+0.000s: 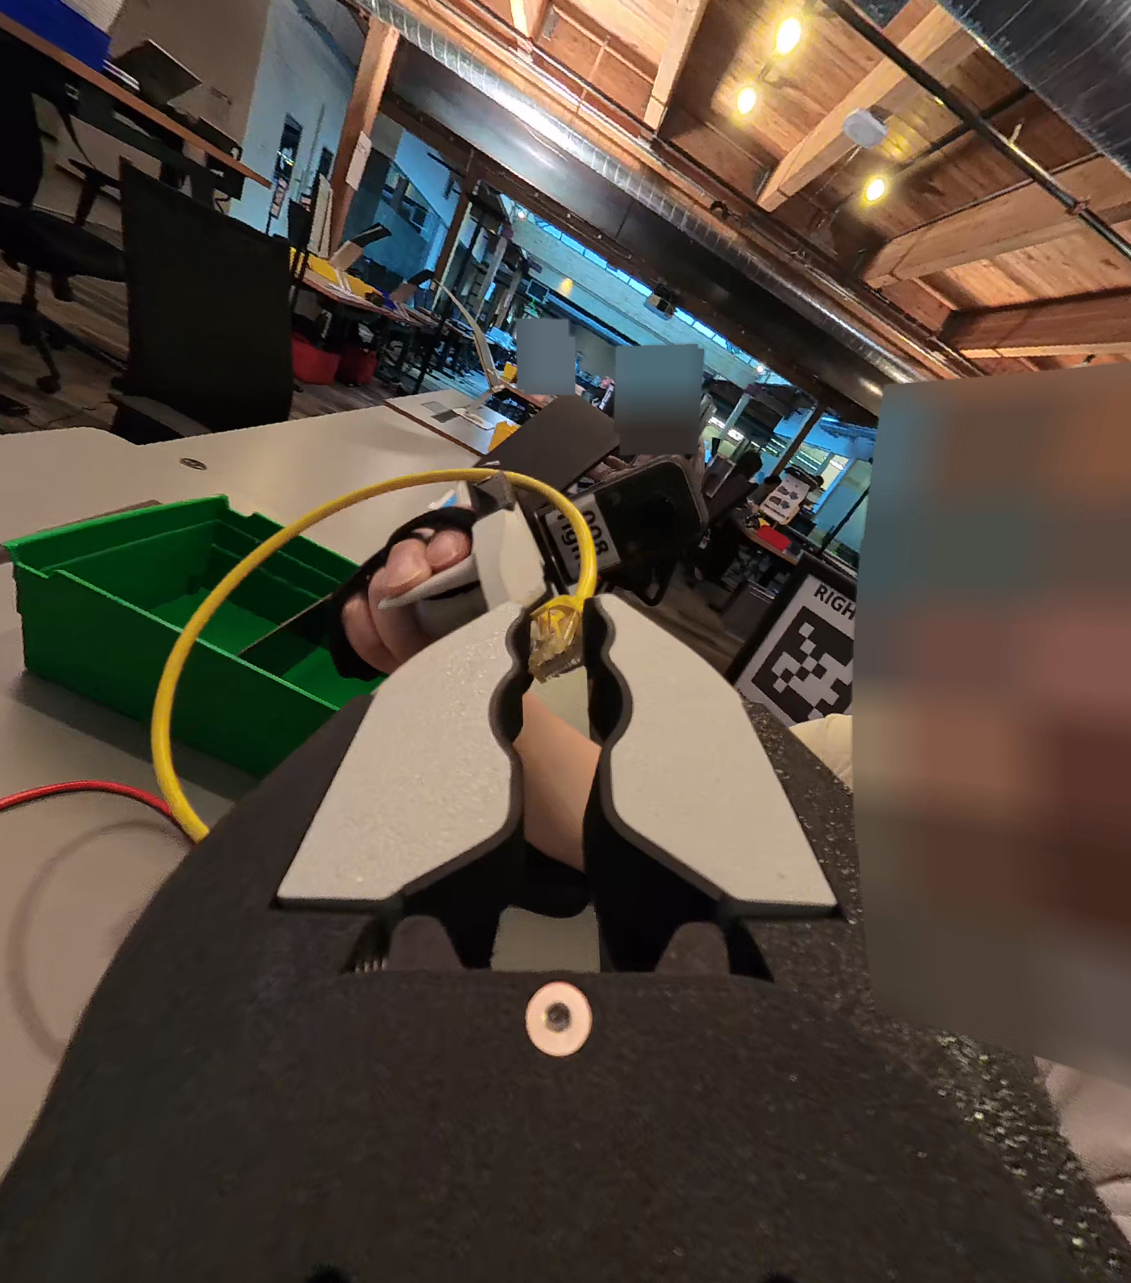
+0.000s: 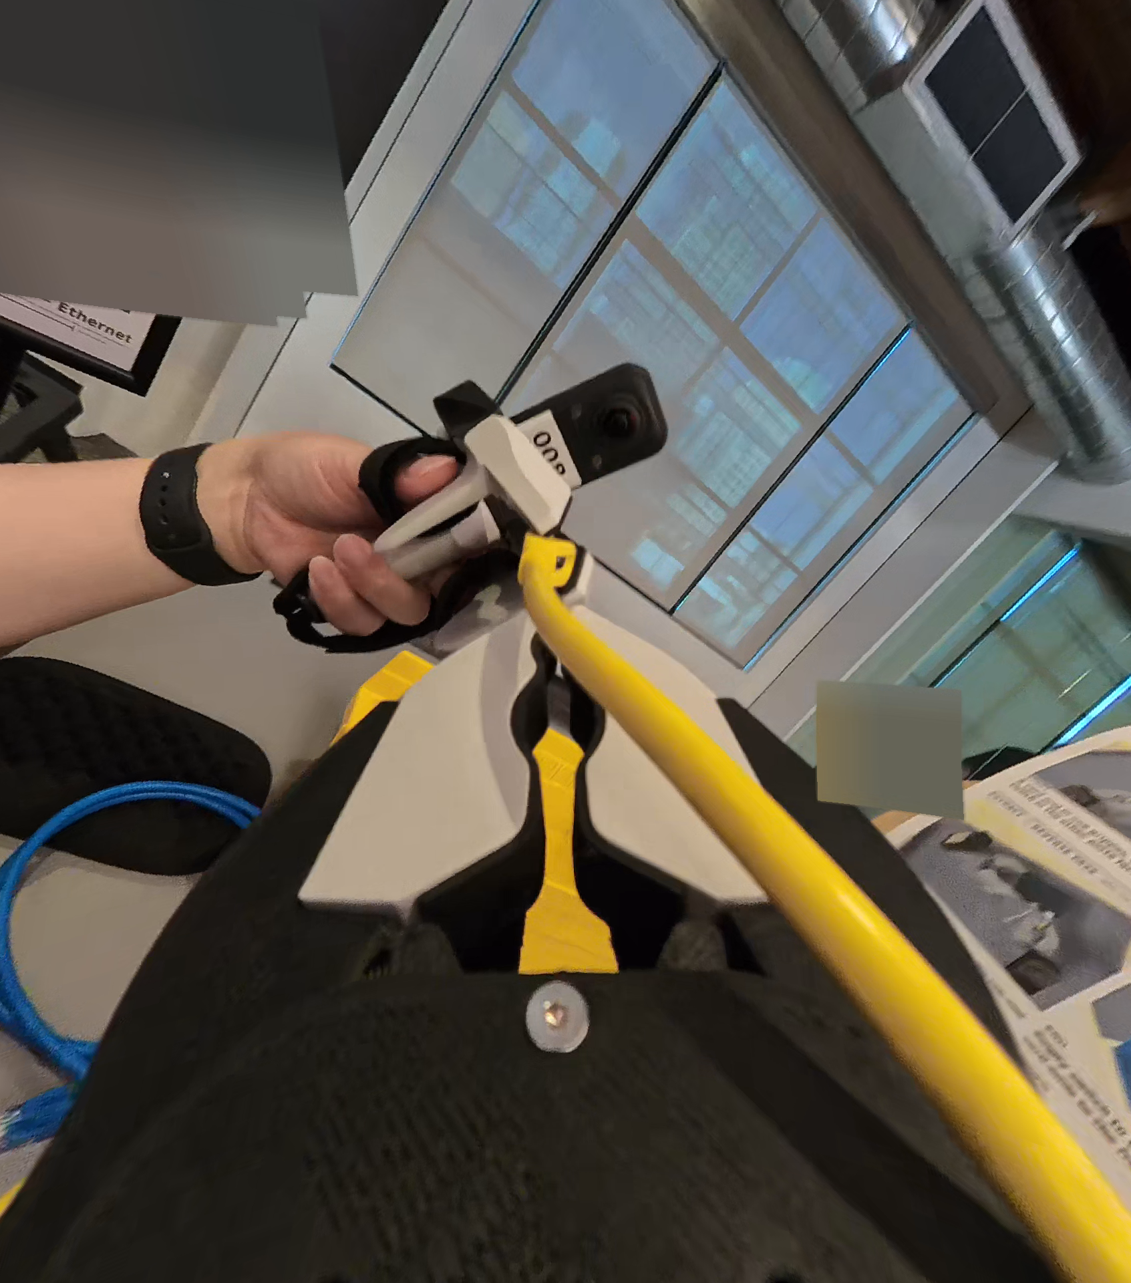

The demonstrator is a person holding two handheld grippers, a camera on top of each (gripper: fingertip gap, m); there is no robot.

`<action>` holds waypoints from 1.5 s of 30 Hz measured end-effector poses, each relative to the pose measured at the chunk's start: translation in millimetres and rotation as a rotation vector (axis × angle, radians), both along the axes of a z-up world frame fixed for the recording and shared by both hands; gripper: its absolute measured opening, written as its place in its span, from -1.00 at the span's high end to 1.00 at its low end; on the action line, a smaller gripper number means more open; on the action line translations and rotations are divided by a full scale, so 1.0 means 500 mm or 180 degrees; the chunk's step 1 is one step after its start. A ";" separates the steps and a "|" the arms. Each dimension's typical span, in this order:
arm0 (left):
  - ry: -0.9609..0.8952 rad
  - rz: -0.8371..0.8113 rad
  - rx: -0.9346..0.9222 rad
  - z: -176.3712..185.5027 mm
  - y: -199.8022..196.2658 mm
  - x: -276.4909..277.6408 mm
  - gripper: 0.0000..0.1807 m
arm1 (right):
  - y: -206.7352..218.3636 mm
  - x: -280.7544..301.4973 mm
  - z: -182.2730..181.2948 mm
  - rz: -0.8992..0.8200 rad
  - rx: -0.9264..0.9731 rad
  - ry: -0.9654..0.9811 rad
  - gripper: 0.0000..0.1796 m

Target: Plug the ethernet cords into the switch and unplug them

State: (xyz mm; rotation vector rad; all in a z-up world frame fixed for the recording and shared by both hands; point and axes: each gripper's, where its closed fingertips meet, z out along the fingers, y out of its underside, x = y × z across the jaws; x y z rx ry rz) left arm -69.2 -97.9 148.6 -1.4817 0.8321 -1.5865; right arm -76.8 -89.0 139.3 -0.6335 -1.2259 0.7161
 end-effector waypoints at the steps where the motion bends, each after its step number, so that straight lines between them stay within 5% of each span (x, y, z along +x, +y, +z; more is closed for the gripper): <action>1: -0.0008 0.0018 -0.0001 0.001 0.002 -0.004 0.85 | 0.007 -0.004 -0.006 -0.0020 -0.0062 -0.0049 0.99; 6: 0.0075 0.0232 0.0092 -0.003 0.021 -0.022 0.85 | 0.004 -0.018 -0.010 0.0146 -0.0232 0.0019 0.71; 13: 0.0140 0.0196 0.0161 -0.012 0.008 -0.023 0.84 | -0.019 -0.018 0.002 0.0199 -0.0033 0.0120 0.89; 16: 0.0252 0.0054 -0.0058 -0.028 -0.002 -0.023 0.62 | -0.037 -0.013 0.004 0.0084 0.0462 0.0126 0.90; 29: 0.0114 -0.0330 -0.0015 -0.026 -0.042 -0.018 0.85 | -0.055 -0.013 -0.003 0.0122 0.0812 0.0092 0.90; 34: 0.0265 0.0354 0.0832 -0.007 -0.017 -0.039 0.85 | -0.026 -0.030 0.007 0.0503 -0.0448 0.0072 0.69; 40: 0.0550 0.0923 0.1592 0.007 -0.008 -0.065 0.86 | -0.006 -0.022 0.041 0.1462 -0.2237 0.0176 0.68; 45: 0.0769 0.1195 0.2022 0.000 -0.004 -0.058 0.86 | 0.011 -0.027 0.031 0.1276 -0.2350 0.0116 0.70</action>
